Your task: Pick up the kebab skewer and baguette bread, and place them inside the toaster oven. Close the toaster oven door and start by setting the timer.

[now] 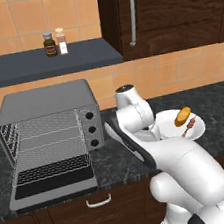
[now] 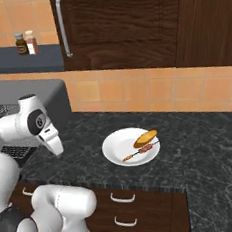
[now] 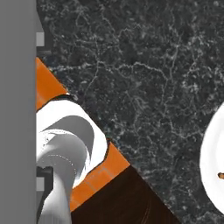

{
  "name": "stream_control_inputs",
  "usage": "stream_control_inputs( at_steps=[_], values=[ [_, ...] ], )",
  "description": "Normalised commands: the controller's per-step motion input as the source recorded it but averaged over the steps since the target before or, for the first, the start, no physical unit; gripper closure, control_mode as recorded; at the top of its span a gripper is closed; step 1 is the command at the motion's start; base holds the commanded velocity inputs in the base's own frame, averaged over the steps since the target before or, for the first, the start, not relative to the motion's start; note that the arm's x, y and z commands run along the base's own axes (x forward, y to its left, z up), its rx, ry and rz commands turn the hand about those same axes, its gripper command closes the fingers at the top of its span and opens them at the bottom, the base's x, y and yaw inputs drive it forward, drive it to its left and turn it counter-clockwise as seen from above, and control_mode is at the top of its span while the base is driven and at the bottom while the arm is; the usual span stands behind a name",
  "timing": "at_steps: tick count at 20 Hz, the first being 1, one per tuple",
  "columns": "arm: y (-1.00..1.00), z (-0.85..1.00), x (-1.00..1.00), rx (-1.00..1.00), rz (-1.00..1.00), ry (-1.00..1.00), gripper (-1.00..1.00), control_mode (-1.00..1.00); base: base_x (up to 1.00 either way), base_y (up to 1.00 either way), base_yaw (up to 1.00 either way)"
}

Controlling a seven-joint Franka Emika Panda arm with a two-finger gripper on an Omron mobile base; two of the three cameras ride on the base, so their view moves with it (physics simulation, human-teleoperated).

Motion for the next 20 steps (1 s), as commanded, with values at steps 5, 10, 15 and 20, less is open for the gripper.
stream_control_inputs(
  at_steps=[5,10,15,20],
  values=[
    [-1.0,-0.01,0.07,0.01,-0.17,0.02,-1.0,-1.0,0.0,0.0,0.0],
    [-1.0,-0.03,0.4,0.0,-0.07,0.04,-1.0,-1.0,0.0,0.0,0.0],
    [-1.0,-0.17,0.59,0.02,0.0,0.08,-1.0,-1.0,0.0,0.0,0.0],
    [-0.83,-0.34,0.5,0.01,0.0,0.02,-1.0,-1.0,0.0,0.0,0.0]
  ],
)
